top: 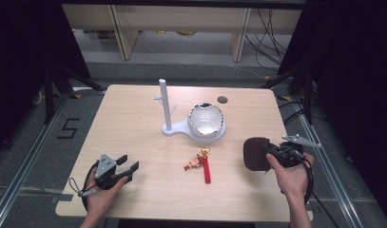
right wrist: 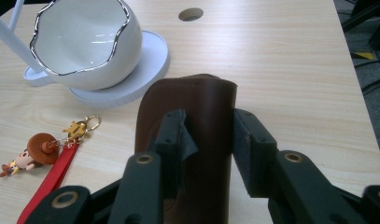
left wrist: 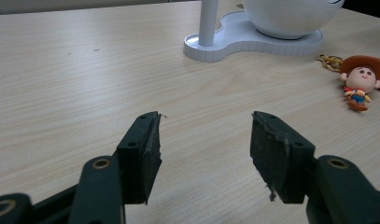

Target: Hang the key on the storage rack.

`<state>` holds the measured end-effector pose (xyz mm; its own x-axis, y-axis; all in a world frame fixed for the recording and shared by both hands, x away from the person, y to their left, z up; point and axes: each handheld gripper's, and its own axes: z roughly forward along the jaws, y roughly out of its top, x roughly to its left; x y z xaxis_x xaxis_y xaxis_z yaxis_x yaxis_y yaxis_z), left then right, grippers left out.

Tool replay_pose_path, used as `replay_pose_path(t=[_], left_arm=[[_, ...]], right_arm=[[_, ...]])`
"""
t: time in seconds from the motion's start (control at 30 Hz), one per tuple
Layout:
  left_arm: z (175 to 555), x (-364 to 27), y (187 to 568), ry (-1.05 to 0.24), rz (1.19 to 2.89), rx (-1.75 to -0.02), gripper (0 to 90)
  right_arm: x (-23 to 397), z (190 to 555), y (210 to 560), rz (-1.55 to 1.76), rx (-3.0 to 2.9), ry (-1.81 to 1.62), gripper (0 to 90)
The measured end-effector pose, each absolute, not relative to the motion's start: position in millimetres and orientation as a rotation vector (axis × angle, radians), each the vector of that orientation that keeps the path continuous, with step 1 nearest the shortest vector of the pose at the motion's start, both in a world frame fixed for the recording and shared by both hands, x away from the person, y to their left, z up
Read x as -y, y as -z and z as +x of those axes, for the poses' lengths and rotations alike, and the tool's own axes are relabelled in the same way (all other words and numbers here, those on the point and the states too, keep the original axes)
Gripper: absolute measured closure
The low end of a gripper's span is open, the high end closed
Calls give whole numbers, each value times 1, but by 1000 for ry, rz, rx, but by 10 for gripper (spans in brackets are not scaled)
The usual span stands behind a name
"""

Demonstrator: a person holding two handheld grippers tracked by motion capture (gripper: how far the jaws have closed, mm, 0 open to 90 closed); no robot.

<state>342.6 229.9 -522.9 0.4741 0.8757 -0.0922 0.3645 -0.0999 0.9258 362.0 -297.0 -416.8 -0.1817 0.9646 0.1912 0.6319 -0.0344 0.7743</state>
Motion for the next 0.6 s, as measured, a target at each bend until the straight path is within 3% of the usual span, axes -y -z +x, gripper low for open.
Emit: replay_pose_path(t=[0.6], left_arm=[[342, -229, 523, -628, 1687, -1071, 421]], right_arm=[[280, 370, 411, 1582, -1810, -1146, 661]])
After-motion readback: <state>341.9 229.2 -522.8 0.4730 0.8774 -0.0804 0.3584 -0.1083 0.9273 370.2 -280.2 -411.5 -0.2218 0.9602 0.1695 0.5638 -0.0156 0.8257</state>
